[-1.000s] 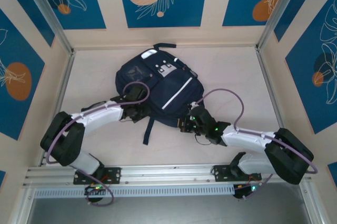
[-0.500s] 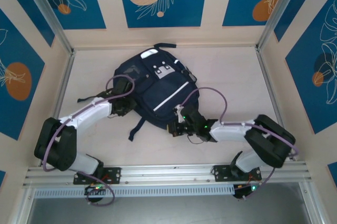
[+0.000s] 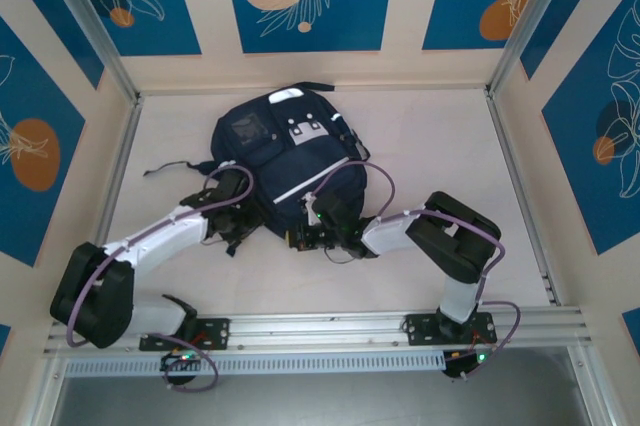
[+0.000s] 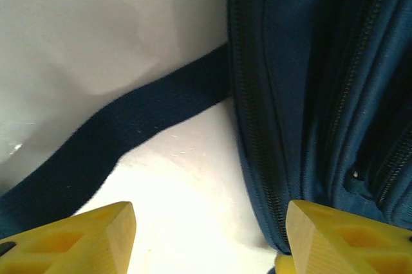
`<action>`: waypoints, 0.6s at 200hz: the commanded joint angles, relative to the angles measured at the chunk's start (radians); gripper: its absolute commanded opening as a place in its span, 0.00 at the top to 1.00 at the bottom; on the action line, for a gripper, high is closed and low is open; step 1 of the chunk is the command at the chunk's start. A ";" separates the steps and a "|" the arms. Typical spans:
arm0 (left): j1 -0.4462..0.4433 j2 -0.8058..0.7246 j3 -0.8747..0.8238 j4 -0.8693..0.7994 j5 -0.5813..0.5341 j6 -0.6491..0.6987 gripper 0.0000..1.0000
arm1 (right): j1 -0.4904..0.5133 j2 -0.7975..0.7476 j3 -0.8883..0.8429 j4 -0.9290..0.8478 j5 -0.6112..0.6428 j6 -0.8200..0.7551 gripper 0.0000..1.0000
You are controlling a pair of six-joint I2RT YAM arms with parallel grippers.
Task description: Pack the student bag
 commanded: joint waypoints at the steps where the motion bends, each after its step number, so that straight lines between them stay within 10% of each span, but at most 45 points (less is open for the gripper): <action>1: -0.014 0.046 -0.001 0.087 0.023 -0.040 0.39 | 0.005 0.011 -0.021 -0.023 -0.004 0.014 1.00; 50: -0.018 0.162 0.026 0.189 0.036 -0.046 0.53 | 0.004 -0.001 -0.042 -0.019 -0.004 0.016 1.00; 98: -0.011 0.164 0.051 0.122 -0.038 -0.009 1.00 | 0.005 -0.055 -0.046 -0.185 0.085 -0.008 1.00; 120: 0.015 0.151 0.059 0.073 -0.070 0.014 1.00 | 0.005 -0.089 -0.072 -0.259 0.113 -0.008 1.00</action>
